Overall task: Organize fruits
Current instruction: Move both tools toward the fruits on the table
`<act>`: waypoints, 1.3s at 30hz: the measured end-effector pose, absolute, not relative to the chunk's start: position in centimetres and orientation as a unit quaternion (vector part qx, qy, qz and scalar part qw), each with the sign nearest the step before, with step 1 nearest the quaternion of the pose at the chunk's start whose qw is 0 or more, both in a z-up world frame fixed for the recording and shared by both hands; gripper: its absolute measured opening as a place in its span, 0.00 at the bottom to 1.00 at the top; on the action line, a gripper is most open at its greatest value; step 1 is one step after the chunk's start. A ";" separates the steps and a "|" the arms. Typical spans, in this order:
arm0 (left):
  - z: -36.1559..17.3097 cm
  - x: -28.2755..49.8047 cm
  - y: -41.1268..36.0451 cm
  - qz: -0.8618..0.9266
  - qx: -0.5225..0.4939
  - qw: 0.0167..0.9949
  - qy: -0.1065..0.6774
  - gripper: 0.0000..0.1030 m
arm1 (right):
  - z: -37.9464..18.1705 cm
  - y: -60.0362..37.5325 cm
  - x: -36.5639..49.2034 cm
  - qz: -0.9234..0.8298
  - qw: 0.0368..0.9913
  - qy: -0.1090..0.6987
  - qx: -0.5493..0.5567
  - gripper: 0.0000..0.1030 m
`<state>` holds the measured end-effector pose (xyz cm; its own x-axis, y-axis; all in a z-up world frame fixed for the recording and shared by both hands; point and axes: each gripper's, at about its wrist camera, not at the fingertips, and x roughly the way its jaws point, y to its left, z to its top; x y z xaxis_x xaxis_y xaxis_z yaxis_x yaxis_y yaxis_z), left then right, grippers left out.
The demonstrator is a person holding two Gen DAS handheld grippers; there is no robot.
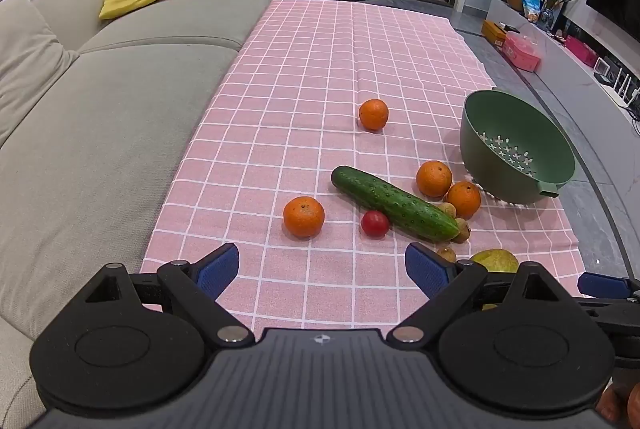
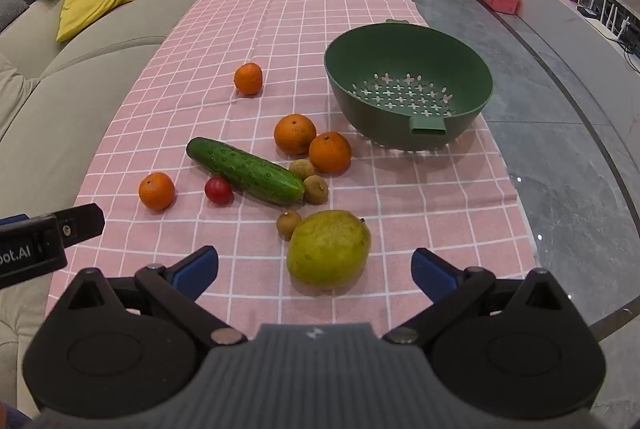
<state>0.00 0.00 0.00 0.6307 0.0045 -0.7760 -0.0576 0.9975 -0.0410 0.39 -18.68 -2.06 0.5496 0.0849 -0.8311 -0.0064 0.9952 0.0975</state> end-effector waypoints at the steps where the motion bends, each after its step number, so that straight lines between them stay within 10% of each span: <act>1: 0.0 0.0 0.0 0.017 -0.031 0.902 0.429 1.00 | -2.1 -18.7 0.4 0.026 0.879 0.474 0.041 0.96; 39: -0.9 5.8 3.6 0.022 0.028 0.904 0.425 1.00 | -3.6 -18.9 4.2 0.151 0.878 0.452 -0.056 0.96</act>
